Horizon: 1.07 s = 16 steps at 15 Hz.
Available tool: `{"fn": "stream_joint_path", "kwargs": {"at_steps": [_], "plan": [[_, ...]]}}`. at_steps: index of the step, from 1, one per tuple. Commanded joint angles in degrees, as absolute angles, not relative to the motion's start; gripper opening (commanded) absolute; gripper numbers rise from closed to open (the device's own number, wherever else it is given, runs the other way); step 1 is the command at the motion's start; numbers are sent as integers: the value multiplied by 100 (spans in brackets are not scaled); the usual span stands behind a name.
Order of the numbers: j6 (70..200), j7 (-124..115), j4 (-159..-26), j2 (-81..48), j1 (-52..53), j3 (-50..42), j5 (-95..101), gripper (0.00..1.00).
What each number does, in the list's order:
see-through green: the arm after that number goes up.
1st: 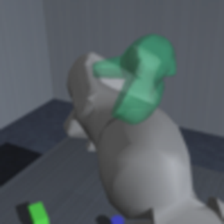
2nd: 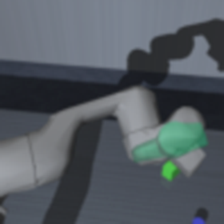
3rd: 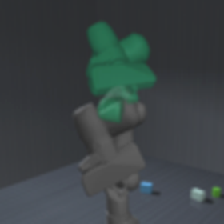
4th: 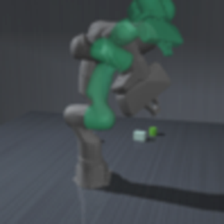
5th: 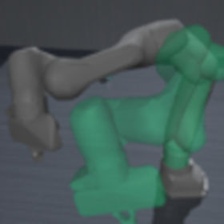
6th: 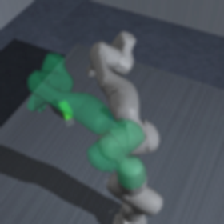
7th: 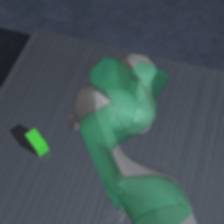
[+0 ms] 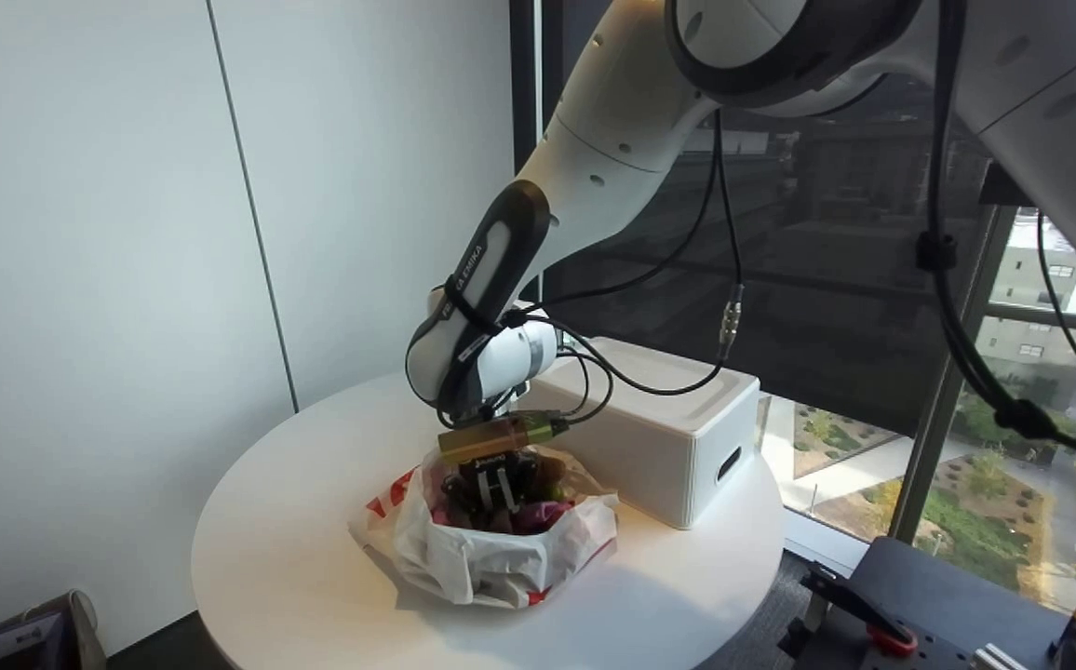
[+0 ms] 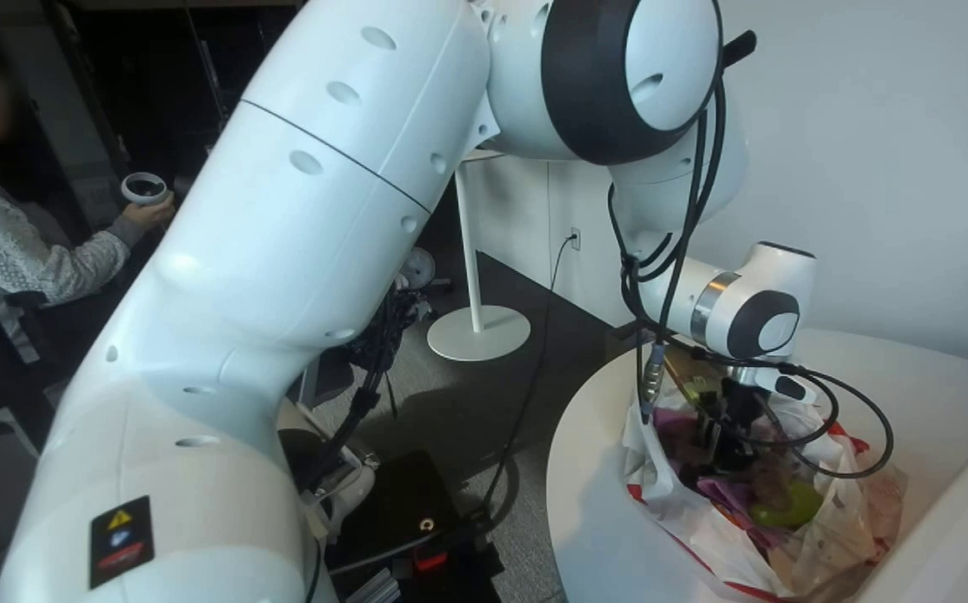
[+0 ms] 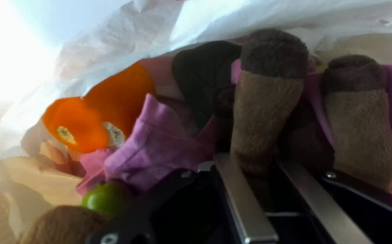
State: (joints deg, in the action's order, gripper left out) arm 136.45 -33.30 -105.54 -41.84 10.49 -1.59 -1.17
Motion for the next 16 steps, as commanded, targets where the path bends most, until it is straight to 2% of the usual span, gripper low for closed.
{"fn": "stream_joint_path", "kwargs": {"at_steps": [1,4,7,12,16], "plan": [[13043,-3635,-10348,-4167,1130,-264,-370,58],[12365,-4054,-10286,-3959,1110,-388,-385,82],[11782,-4305,-10210,-3762,886,-445,-501,100],[11818,-4279,-10306,-3487,420,-657,-581,100],[11196,-3958,-10439,-3166,-27,-712,-669,100]]}}
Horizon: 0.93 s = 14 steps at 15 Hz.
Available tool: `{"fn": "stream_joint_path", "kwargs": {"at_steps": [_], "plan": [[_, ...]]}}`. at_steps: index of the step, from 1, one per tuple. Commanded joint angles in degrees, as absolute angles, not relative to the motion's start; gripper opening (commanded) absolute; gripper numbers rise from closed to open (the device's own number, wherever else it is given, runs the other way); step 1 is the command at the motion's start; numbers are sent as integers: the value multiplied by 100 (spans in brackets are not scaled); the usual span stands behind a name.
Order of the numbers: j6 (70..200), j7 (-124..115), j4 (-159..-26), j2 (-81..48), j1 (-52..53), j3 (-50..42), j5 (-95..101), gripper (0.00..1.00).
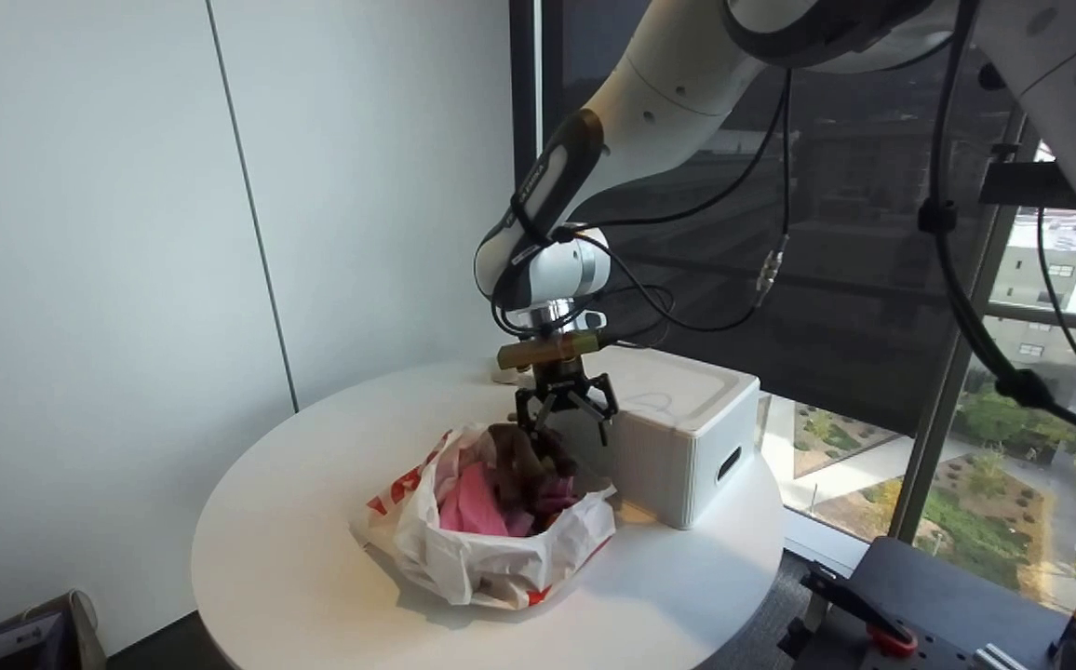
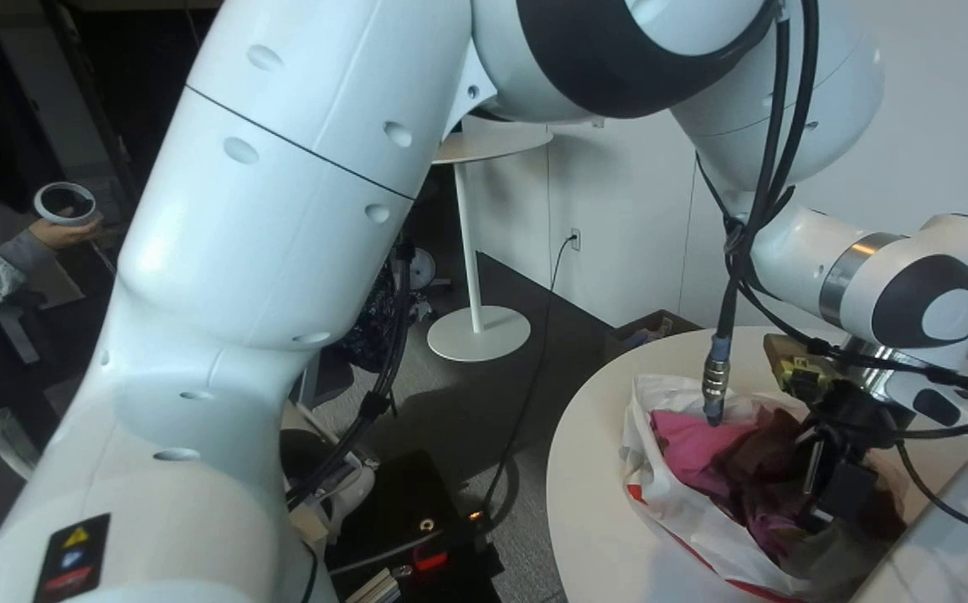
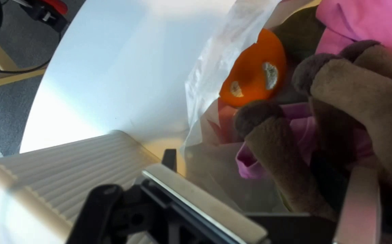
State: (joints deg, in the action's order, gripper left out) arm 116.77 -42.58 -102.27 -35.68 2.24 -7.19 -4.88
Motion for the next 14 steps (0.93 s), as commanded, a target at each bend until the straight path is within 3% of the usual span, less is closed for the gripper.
{"fn": "stream_joint_path", "kwargs": {"at_steps": [1,6,14], "plan": [[10931,-3755,-10431,-3109,-134,-690,-683,100],[10063,-3402,-10275,-2972,-326,-739,-648,100],[10349,-3144,-10890,-2089,30,-551,-580,100]]}}
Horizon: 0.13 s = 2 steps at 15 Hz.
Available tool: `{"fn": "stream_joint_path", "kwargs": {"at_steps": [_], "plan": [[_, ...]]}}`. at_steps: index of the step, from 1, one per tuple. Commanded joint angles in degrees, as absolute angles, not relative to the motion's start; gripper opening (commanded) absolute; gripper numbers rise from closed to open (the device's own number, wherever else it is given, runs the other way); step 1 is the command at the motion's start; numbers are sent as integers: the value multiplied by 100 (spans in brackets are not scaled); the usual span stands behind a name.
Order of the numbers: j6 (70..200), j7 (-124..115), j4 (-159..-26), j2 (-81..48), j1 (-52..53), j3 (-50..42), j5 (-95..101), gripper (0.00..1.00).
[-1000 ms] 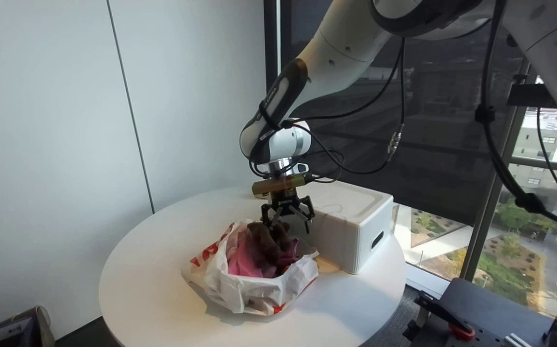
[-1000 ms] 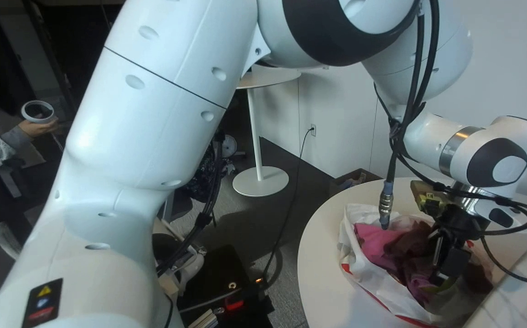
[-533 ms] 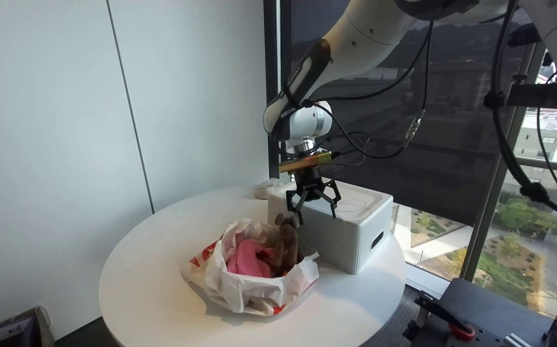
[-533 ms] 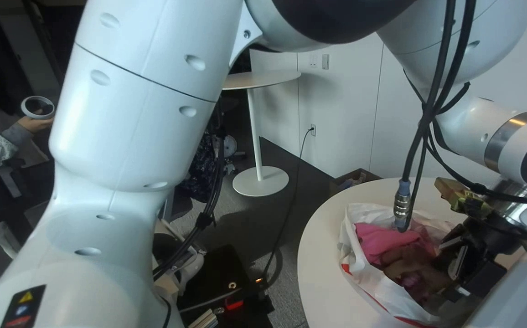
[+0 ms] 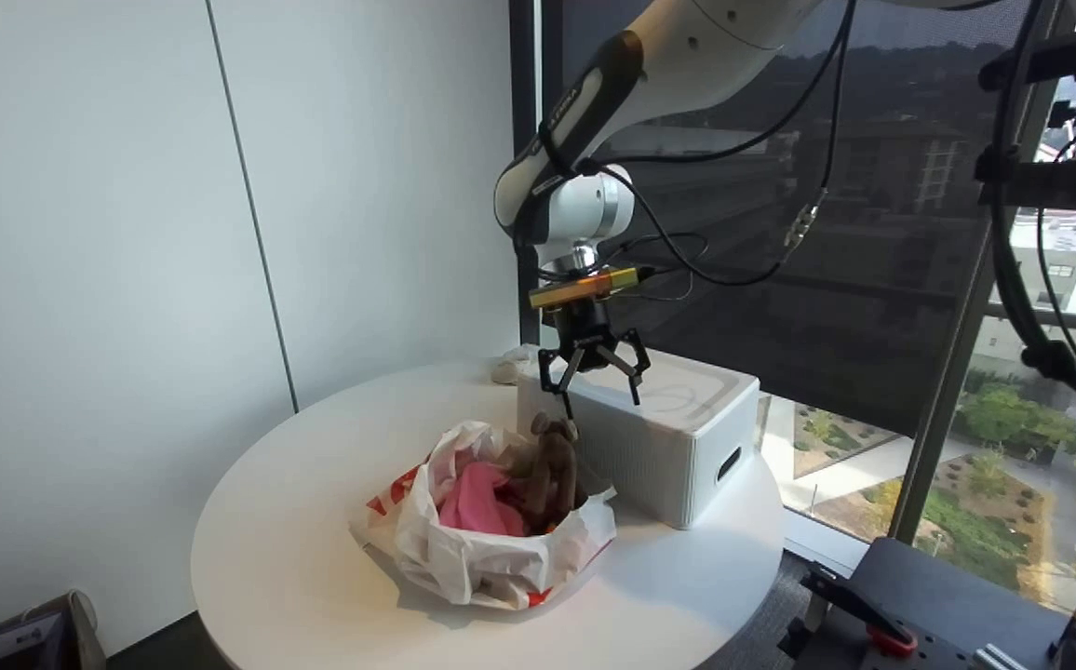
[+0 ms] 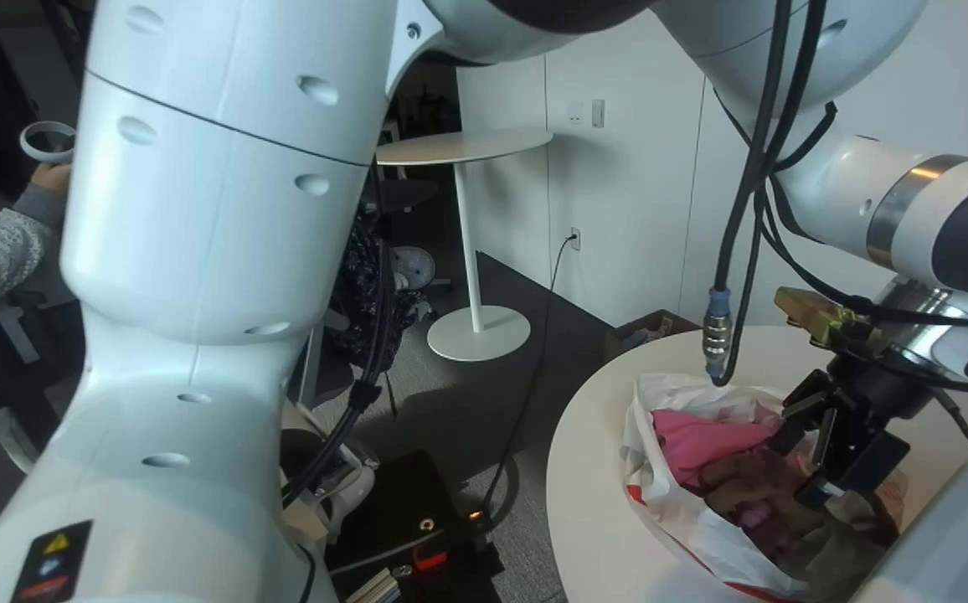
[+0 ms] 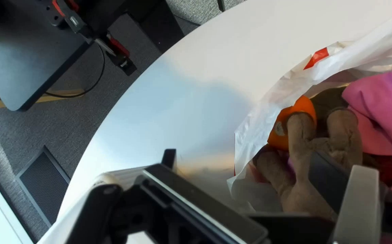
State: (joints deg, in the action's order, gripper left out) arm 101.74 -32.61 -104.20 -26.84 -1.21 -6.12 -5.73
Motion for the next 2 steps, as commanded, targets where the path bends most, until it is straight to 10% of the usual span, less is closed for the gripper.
{"fn": "stream_joint_path", "kwargs": {"at_steps": [1,2], "plan": [[10351,-3129,-10939,-1991,63,-516,-605,100],[10410,-3097,-10997,-1893,96,-483,-603,100]]}}
